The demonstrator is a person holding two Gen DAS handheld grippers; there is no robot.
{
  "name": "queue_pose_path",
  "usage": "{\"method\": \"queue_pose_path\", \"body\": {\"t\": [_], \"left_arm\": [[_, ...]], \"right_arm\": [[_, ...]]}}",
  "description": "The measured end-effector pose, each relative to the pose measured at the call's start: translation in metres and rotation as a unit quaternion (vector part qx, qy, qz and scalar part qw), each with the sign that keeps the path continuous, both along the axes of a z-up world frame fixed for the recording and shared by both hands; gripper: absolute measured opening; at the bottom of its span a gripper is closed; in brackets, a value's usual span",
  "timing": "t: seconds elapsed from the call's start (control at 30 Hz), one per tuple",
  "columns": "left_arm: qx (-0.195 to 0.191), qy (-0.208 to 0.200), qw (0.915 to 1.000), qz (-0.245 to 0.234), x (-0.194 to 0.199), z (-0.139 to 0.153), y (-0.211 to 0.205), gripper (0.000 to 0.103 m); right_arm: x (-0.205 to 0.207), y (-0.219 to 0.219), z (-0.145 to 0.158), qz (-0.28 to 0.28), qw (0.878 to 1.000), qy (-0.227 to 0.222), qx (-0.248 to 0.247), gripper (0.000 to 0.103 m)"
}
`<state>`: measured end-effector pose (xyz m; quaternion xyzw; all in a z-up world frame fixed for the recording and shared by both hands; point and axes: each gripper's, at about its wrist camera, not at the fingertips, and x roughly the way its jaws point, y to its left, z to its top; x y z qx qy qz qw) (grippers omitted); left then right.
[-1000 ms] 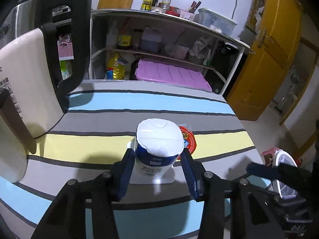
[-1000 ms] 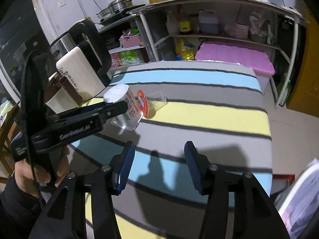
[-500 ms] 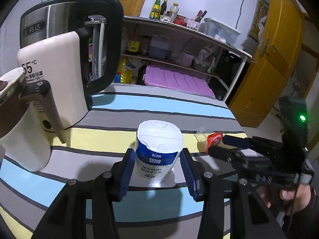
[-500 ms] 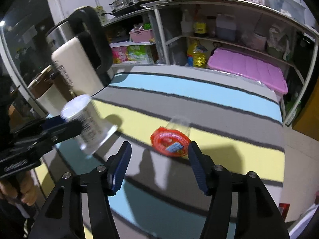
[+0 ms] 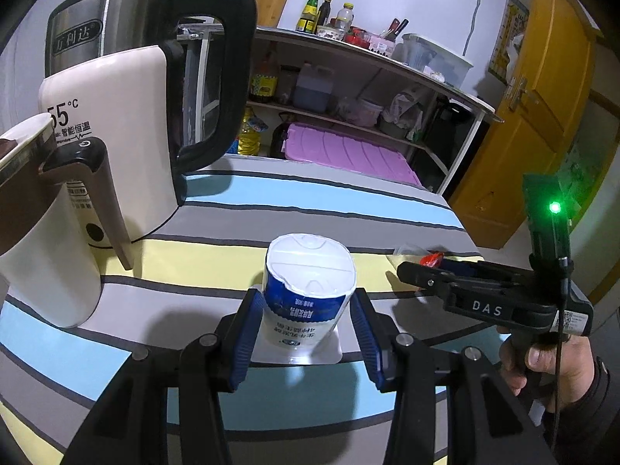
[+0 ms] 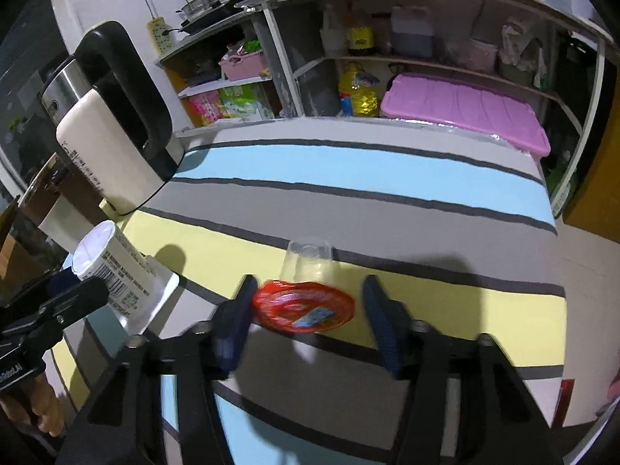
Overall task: Collect trash
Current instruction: 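Grasp the white yogurt cup with the left tool while the right tool grasps the red-lidded clear cup, then carry the yogurt cup and red-lidded cup over the bin and open both tools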
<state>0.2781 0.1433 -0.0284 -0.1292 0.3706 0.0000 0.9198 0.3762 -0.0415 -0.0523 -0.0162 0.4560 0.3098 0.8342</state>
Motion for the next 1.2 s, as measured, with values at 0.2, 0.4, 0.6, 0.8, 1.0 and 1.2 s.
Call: {"method": "queue_pose_path", "body": {"t": [0.2, 0.4, 0.6, 0.8, 1.0, 1.2], "left_arm": [[0.004, -0.001, 1.0, -0.002, -0.002, 0.002, -0.003, 0.047], [0.003, -0.009, 0.9999, -0.008, -0.017, 0.012, -0.013, 0.047], [0.008, -0.017, 0.9996, -0.023, -0.042, 0.022, -0.034, 0.047], [0.011, -0.022, 0.9987, -0.044, -0.072, 0.031, -0.062, 0.047], [0.009, -0.028, 0.9976, -0.063, -0.101, 0.038, -0.09, 0.047], [0.007, -0.033, 0.9961, -0.081, -0.127, 0.045, -0.116, 0.047]], "right_arm": [[-0.009, -0.001, 0.004, 0.003, 1.0, -0.004, -0.001, 0.047], [-0.033, -0.014, 0.02, -0.002, 1.0, -0.017, 0.009, 0.047], [-0.069, -0.037, 0.039, -0.012, 0.999, -0.03, 0.02, 0.047], [-0.106, -0.065, 0.053, -0.023, 0.998, -0.042, 0.027, 0.047], [-0.146, -0.092, 0.068, -0.034, 0.997, -0.061, 0.03, 0.047], [-0.181, -0.118, 0.075, -0.049, 0.996, -0.069, 0.03, 0.047]]}}
